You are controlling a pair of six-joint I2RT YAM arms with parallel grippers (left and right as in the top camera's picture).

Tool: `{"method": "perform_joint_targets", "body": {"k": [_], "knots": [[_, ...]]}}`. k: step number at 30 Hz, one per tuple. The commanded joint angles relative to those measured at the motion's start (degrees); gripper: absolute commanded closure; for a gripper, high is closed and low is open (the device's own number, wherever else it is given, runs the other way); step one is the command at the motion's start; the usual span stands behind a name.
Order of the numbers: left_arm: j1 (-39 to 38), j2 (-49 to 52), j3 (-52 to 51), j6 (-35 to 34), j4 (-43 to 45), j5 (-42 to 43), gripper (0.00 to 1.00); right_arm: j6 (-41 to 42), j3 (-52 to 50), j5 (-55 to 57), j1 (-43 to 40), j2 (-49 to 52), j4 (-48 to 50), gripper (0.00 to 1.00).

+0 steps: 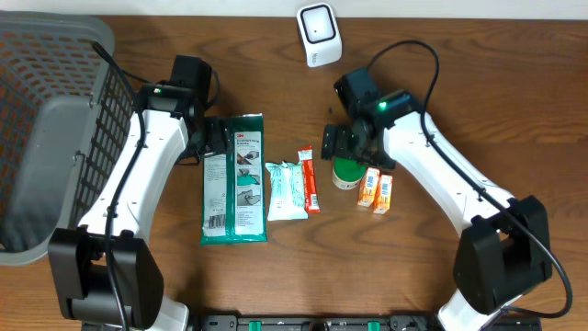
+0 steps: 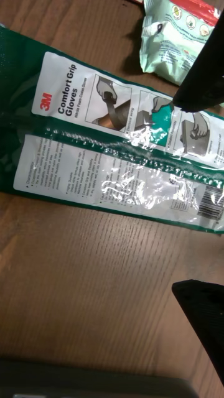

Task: Scan the item barcode
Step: 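Lower the right gripper onto the green-lidded jar and grasp it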

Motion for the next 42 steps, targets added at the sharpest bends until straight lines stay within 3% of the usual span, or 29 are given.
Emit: {"method": "perform_joint_targets", "body": {"k": [1, 7, 18, 26, 34, 42], "knots": [[0.1, -0.2, 0.8, 0.1, -0.3, -0.5, 0.13, 3.3, -3.4, -0.1, 0.7, 0.1, 3.8, 0.02], [0.1, -0.2, 0.8, 0.1, -0.3, -0.5, 0.13, 3.3, -8.0, 0.4, 1.6, 0.3, 11.1, 0.07], [0.1, -0.2, 0.8, 0.1, -0.3, -0.5, 0.13, 2.8, -8.8, 5.0, 1.6, 0.3, 11.9, 0.22], [0.1, -0.2, 0.8, 0.1, -0.3, -0.5, 0.13, -3.0, -8.8, 5.9, 1.7, 0.3, 12.5, 0.2], [0.1, -0.2, 0.8, 0.1, -0.3, -0.5, 0.13, 2.1, -8.8, 2.9, 1.7, 0.3, 10.2, 0.18], [0.1, -0.2, 0.8, 0.1, -0.3, -0.5, 0.13, 2.0, -8.8, 0.8, 1.7, 0.3, 9.3, 0.2]]}}
